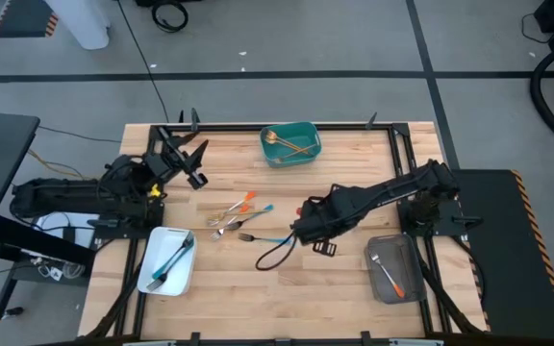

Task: Sort silverware by color (type)
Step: Put the orange fork into the black bin

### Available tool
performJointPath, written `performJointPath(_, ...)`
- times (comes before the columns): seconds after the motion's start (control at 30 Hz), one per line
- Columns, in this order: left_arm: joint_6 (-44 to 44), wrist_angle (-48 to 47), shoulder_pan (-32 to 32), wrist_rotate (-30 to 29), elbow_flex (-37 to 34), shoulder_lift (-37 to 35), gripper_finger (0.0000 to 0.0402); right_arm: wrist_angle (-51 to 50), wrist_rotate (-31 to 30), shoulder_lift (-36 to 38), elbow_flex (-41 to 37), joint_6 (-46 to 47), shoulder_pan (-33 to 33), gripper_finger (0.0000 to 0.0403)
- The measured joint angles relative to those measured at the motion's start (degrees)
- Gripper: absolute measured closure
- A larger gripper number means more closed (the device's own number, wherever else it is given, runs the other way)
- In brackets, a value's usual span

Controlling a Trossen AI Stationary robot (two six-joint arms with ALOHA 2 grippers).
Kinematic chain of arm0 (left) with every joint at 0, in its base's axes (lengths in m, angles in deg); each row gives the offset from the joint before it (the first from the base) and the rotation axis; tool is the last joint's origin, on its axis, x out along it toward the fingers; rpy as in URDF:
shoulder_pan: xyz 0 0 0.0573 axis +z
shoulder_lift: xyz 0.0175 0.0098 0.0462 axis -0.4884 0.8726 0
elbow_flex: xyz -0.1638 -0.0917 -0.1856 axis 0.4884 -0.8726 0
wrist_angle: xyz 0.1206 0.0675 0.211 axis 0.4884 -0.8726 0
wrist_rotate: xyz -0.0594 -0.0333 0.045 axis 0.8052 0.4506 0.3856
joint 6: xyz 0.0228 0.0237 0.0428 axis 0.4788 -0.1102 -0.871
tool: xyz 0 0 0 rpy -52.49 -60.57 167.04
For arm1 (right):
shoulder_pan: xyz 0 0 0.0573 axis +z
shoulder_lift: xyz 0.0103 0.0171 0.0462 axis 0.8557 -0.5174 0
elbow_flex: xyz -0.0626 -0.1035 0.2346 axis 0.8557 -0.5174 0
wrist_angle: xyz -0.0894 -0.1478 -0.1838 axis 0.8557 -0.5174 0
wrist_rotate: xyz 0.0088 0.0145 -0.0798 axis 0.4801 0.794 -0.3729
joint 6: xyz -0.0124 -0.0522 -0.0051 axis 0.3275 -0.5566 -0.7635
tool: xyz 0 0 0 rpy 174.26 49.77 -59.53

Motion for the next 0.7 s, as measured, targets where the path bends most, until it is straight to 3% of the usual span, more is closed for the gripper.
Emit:
performJointPath(0.27,5.4,0.7,3.8,13.9,0.8,2.9,0.0260,0.0,4.5,0.2,0.0,10.1,4.5,0.0387)
performJointPath(0.7,5.3,3.3,7.2,14.7,2.6,7.7,0.0260,0.1,6.1,0.1,-4.8,35.8,15.5,0.0387)
